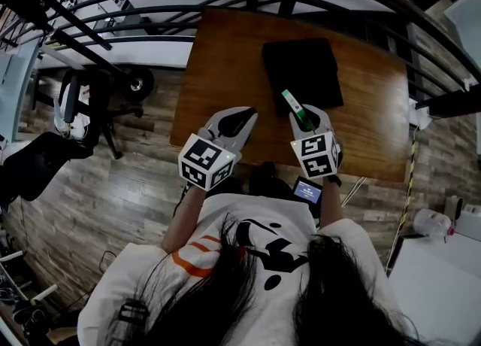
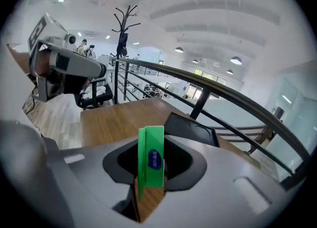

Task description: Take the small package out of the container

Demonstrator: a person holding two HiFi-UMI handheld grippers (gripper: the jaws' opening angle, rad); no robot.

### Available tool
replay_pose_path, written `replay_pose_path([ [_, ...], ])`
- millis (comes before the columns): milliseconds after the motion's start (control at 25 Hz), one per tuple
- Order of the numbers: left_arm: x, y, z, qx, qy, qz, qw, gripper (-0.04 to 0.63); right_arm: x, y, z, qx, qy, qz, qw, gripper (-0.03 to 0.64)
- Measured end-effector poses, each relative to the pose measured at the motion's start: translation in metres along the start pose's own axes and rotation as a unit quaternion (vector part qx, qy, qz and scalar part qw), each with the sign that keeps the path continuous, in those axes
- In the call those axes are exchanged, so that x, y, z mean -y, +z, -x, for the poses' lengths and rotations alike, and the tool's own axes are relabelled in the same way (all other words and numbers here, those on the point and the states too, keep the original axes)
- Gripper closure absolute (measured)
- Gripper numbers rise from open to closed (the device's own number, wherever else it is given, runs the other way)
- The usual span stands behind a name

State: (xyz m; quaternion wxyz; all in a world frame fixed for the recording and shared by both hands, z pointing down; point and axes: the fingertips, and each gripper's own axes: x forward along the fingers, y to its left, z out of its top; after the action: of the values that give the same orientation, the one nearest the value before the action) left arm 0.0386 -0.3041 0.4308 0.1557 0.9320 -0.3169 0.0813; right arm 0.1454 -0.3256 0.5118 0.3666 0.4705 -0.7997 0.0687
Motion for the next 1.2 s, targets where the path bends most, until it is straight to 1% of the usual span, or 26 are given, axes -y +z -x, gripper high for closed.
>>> replay_pose_path([
  [320, -0.004, -0.012, 0.049, -0.003, -0.024, -0.011, 0.9996, 0.594, -0.060, 0.017, 0.026, 0.019, -0.017, -0.031, 0.999, 0.499],
  [520, 0.010, -0.024, 0.084, -0.006, -0.044, -0.029, 0.9986, 0.595, -0.096, 0.017, 0.050, 0.034, -0.036, -0.049, 0.998, 0.499],
  [720, 0.003, -0.029, 0.109, -0.010, -0.055, -0.028, 0.9980, 0.595, -0.123, 0.025, 0.059, 0.036, -0.046, -0.063, 0.996, 0.500],
  [920, 0.007, -0.035, 0.120, -0.011, -0.070, -0.024, 0.9972, 0.594, -0.139, 0.024, 0.071, 0.038, -0.054, -0.080, 0.995, 0.499],
  [1200, 0.020, -0.037, 0.121, -0.006, -0.091, -0.016, 0.9957, 0.594, -0.147, 0.016, 0.087, 0.024, -0.063, -0.086, 0.994, 0.499],
])
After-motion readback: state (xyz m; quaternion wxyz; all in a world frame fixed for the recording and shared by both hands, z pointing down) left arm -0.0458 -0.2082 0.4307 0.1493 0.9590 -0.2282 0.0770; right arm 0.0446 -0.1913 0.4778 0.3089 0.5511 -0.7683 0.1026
